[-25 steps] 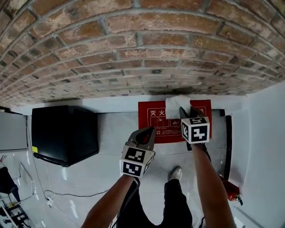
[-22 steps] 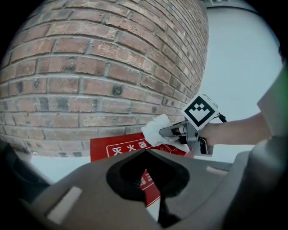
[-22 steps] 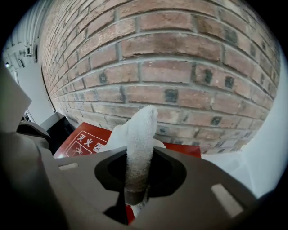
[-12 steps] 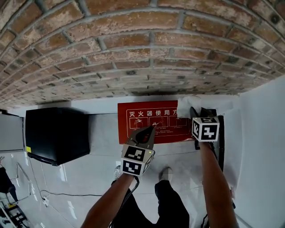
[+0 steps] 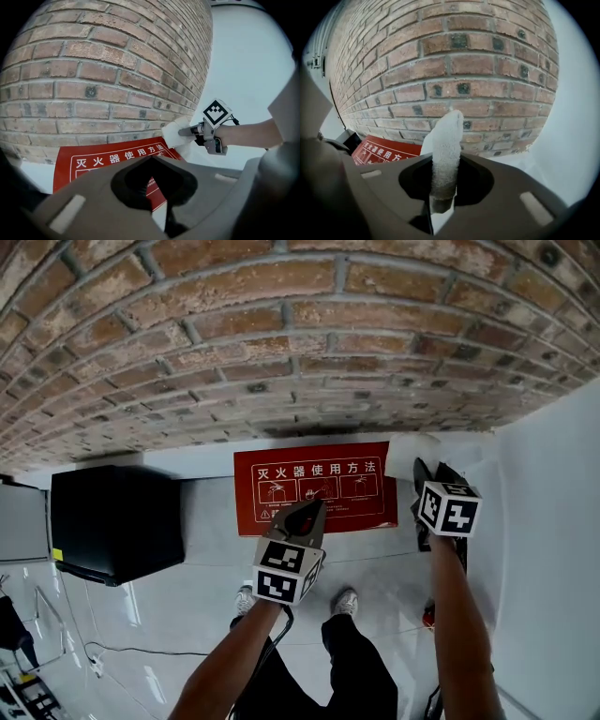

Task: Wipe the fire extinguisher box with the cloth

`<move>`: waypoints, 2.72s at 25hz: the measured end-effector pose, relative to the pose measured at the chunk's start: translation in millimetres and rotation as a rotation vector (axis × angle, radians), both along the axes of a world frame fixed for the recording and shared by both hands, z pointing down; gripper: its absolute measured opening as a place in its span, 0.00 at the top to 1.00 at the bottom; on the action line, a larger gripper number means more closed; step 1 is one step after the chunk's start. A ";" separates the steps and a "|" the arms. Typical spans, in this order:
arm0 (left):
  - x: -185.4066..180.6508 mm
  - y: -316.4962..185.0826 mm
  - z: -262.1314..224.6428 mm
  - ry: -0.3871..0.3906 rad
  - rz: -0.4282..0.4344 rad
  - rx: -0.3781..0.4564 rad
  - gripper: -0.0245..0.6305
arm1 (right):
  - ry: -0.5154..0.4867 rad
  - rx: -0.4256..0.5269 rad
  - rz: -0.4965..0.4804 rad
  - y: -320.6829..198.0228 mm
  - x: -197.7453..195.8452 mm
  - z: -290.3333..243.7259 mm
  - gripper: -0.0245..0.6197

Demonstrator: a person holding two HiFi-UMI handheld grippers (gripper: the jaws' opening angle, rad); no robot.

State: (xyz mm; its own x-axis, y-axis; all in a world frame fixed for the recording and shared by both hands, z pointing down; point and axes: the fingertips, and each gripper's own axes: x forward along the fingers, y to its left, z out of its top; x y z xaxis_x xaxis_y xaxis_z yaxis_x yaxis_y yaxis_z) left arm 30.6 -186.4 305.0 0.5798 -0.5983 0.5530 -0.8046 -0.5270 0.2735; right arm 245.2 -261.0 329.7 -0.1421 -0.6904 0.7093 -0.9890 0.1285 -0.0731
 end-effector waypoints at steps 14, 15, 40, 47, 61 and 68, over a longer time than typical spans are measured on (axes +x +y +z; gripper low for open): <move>-124.9 24.9 -24.3 -0.051 -0.054 -0.002 0.96 | -0.190 0.091 -0.121 37.8 -198.0 -73.0 0.82; -138.3 26.7 -24.7 -0.057 -0.064 -0.005 0.96 | -0.208 0.091 -0.136 41.5 -218.2 -75.4 0.82; -166.7 53.8 23.8 -0.070 -0.096 -0.076 0.96 | -0.166 -0.083 -0.187 94.6 -269.2 37.9 0.82; -87.1 54.3 26.1 -0.054 -0.055 -0.068 0.96 | -0.113 -0.062 -0.087 86.7 -146.2 37.8 0.82; -13.0 62.7 22.1 -0.057 -0.052 -0.041 0.96 | -0.060 -0.053 0.039 80.1 8.0 35.3 0.82; -34.8 79.3 20.3 -0.034 0.010 0.003 0.96 | -0.067 0.099 0.074 108.4 -10.4 -13.3 0.82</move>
State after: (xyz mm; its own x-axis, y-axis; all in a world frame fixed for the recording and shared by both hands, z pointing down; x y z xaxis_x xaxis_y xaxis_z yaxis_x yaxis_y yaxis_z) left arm -4.3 -107.2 325.3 0.5665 -0.5944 0.5707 -0.8084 -0.5354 0.2447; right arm 234.9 -152.5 316.4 -0.1326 -0.7670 0.6278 -0.9895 0.0652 -0.1294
